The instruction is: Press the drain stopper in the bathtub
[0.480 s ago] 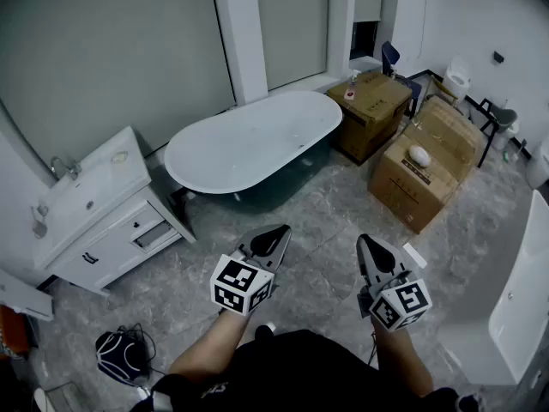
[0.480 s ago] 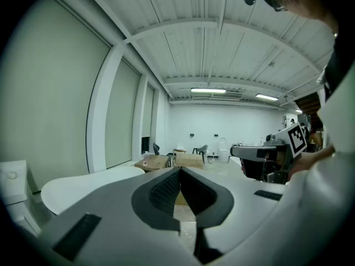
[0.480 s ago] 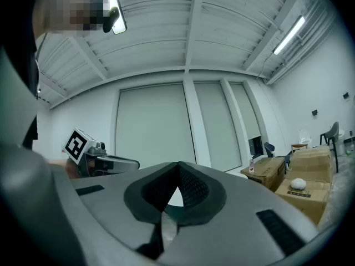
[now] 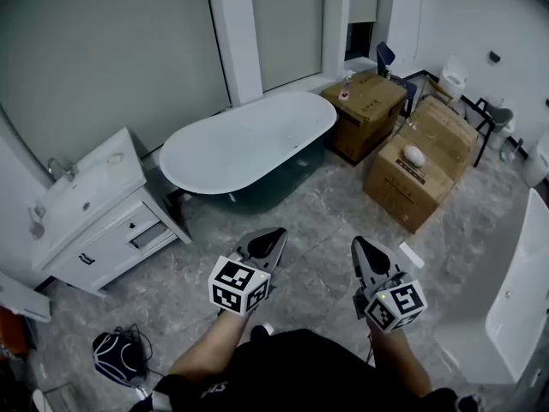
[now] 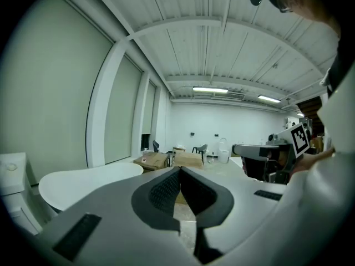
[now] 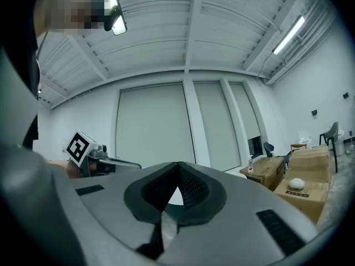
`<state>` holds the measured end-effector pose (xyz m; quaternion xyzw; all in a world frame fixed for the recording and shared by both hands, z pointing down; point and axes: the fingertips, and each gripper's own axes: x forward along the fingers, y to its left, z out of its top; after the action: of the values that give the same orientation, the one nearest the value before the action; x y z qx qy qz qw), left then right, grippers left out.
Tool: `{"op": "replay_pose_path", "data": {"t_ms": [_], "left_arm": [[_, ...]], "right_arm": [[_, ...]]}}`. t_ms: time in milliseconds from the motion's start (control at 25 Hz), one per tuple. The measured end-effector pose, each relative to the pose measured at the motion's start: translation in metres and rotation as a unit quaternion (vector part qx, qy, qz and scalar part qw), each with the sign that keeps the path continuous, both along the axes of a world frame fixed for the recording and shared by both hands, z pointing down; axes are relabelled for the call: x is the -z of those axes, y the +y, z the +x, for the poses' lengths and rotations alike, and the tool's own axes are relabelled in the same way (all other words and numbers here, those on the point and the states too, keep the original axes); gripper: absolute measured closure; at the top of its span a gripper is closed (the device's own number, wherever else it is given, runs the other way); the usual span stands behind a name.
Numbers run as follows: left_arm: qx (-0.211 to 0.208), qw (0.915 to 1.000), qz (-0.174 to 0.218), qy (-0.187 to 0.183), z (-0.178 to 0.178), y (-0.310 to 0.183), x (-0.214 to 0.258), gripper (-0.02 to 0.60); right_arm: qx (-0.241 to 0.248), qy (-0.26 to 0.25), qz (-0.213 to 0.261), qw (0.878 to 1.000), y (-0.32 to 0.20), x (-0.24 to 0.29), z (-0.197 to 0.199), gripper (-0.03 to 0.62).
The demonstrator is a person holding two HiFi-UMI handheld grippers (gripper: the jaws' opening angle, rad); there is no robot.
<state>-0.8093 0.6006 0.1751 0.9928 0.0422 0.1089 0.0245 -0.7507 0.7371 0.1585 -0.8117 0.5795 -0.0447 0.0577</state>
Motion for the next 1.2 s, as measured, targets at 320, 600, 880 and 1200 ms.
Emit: {"op": "replay_pose_path", "data": {"t_ms": [320,600,880,1200], "left_arm": [[-0.001,1.0000,-0.003,0.001,0.014,0.035,-0.005,0.565],[0.010,0.9999,-0.002,0.002,0.021,0.057,-0.007,0.565],[0.015,0.9998,-0.012,-0.011,0.031,0.060,-0.020,0.565],[-0.005,0.9990,-0.032,-0.030,0.077,0.057,-0.051,0.565]], "right_arm": [[-0.012,-0.017,0.014,1.000,0.045,-0.003,0.016,0.580],[-0.022,-0.024,0.005,0.999,0.087,-0.011,0.027,0.580],[-0.037,-0.045,-0.003,0.998,0.103,-0.020,0.039,0.580],[-0.045,-0.052,-0.012,0.998,0.095,-0.037,0.076,0.580]]}}
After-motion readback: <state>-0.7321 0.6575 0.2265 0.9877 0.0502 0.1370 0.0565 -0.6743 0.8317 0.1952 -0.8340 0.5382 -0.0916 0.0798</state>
